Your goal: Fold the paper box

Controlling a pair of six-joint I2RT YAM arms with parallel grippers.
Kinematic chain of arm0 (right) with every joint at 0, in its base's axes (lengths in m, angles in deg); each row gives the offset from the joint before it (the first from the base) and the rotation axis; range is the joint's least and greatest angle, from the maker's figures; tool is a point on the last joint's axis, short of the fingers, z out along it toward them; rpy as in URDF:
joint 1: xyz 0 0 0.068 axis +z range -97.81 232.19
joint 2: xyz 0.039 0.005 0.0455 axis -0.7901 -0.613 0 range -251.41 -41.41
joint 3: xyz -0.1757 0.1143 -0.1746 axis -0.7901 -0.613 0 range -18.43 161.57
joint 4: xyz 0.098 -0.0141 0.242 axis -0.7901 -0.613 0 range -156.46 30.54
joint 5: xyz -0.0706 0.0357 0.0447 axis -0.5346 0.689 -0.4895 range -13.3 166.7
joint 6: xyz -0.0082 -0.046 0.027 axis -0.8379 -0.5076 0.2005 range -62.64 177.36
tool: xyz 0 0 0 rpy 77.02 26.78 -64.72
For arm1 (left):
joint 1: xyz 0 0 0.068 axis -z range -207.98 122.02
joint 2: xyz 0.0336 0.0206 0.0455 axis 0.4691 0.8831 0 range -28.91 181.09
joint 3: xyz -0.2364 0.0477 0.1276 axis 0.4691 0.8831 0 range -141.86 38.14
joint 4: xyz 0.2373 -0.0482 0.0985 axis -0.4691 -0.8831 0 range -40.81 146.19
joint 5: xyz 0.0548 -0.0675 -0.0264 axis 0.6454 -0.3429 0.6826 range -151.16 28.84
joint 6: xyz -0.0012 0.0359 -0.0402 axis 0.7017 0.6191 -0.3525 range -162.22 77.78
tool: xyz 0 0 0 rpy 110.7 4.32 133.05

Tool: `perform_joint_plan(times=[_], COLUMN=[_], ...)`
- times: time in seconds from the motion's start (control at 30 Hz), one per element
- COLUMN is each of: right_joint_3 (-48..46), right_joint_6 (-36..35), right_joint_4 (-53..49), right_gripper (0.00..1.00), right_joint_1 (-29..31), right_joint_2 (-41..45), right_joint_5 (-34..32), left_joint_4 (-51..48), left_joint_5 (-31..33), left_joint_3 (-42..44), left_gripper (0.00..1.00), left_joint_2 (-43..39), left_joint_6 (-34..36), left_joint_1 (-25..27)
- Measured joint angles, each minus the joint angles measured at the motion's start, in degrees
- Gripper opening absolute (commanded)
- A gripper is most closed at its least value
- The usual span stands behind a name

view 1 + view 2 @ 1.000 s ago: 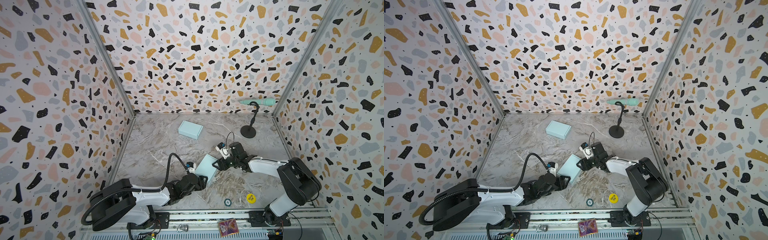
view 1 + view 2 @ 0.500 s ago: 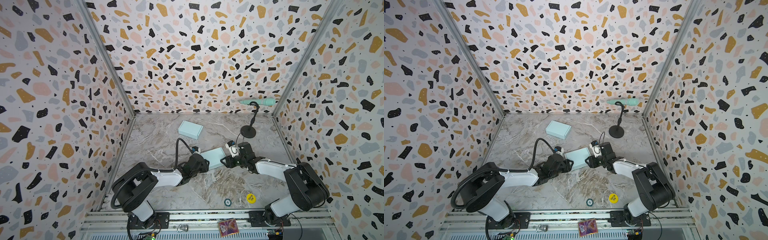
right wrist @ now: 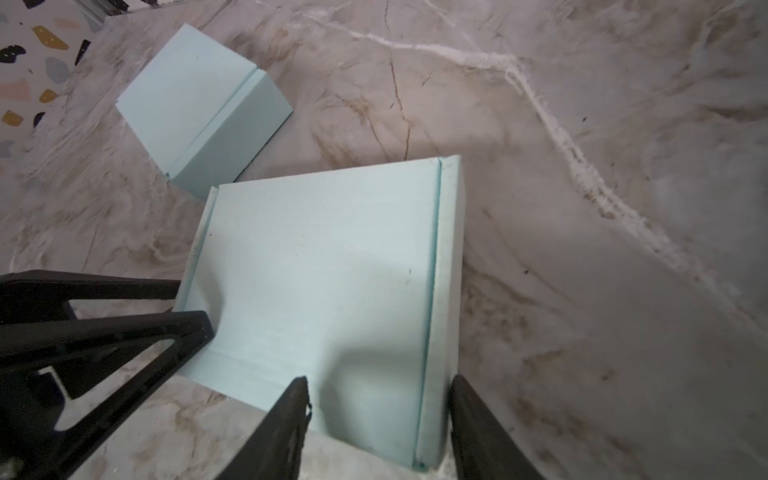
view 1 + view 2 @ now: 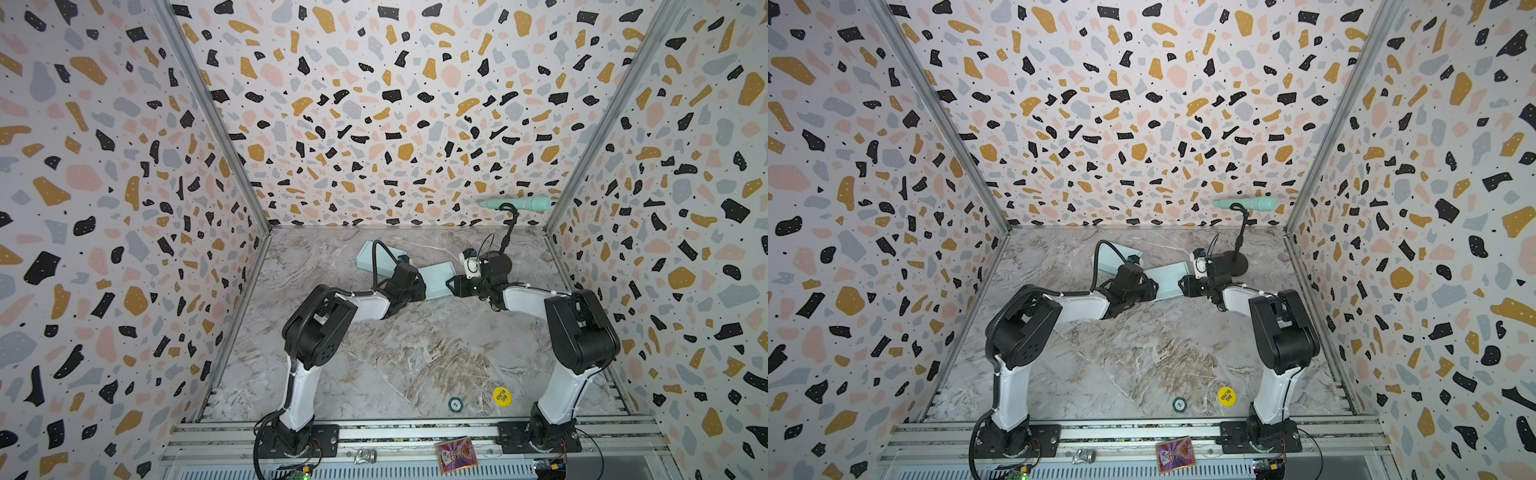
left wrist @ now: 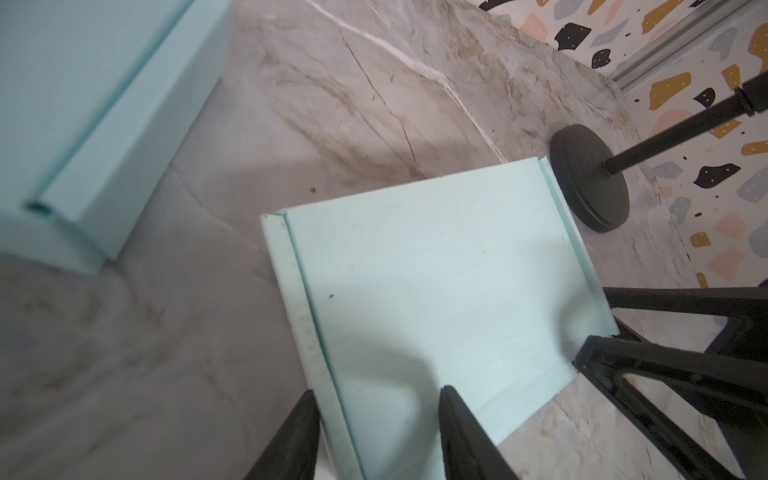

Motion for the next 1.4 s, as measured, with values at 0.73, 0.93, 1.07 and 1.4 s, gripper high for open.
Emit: perform_joint_plan(times=[0.73, 0.93, 1.07, 1.4], right_joint_3=[2.43, -3.89, -13.94, -38.03], right_joint_6=[0.85, 1.25, 1.2, 0.04], right_joint_4=[0.76, 0.83, 2.14, 10.78], right_gripper=[0.99, 0.99, 0.99, 0.99], right_joint_1=[0.0, 0.55, 1.11, -0.13], right_joint_2=[-0.33, 12.41, 24.81, 50.12], right_joint_5=[0.15, -1.03, -3.74, -20.13], left_joint_4=[-0.17, 0.22, -2.43, -9.29], left_joint_5=[-5.05, -4.35, 0.85, 25.22], left_joint_3=[-3.02, 9.22, 21.59, 37.05], left_gripper=[1.0, 1.0, 1.0, 1.0], left_joint_2=[-0.13, -16.11, -32.33, -56.83], left_joint_6=[2.03, 2.12, 4.09, 11.41], left_joint_1=[-2.45, -2.45, -2.45, -4.61])
